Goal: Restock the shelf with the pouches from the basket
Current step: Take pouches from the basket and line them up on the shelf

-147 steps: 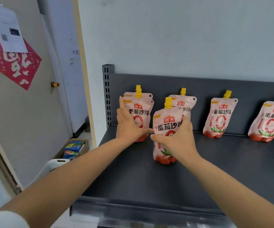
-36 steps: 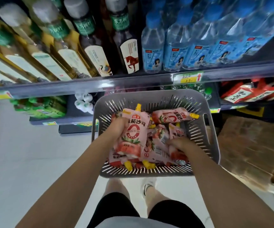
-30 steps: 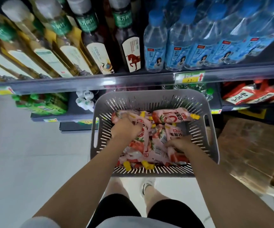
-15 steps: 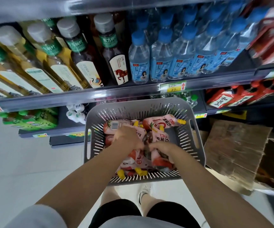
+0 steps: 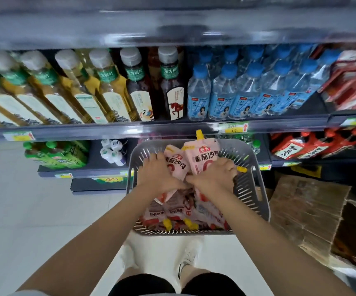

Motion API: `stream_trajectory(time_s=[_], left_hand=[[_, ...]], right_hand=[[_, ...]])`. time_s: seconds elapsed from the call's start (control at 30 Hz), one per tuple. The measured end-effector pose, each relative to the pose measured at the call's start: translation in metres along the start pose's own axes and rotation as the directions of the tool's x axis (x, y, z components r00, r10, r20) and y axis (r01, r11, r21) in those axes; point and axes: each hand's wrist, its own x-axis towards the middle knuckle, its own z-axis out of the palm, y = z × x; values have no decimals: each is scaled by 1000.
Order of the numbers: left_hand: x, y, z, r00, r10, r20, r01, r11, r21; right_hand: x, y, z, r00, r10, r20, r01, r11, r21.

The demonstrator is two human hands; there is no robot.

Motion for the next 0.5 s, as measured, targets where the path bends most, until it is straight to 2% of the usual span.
stream_trajectory(time_s=[0.1, 0.2, 0.37, 0.5], left_hand=[[-19, -20, -35, 966, 93, -239, -94, 996, 7], [-37, -52, -72, 903, 106, -416, -116, 993, 1], [-78, -141, -139, 788, 55, -613, -94, 995, -31], [-112, -227, -189, 667, -7, -745, -79, 994, -80]], right_hand=[[-22, -35, -10, 991, -92, -98, 98, 993, 61], [-51, -75, -17, 946, -236, -221, 257, 963, 74], [-126, -166, -11, 870, -392, -300, 440, 891, 112], [-188, -241, 14, 751, -542, -378, 606, 792, 67]])
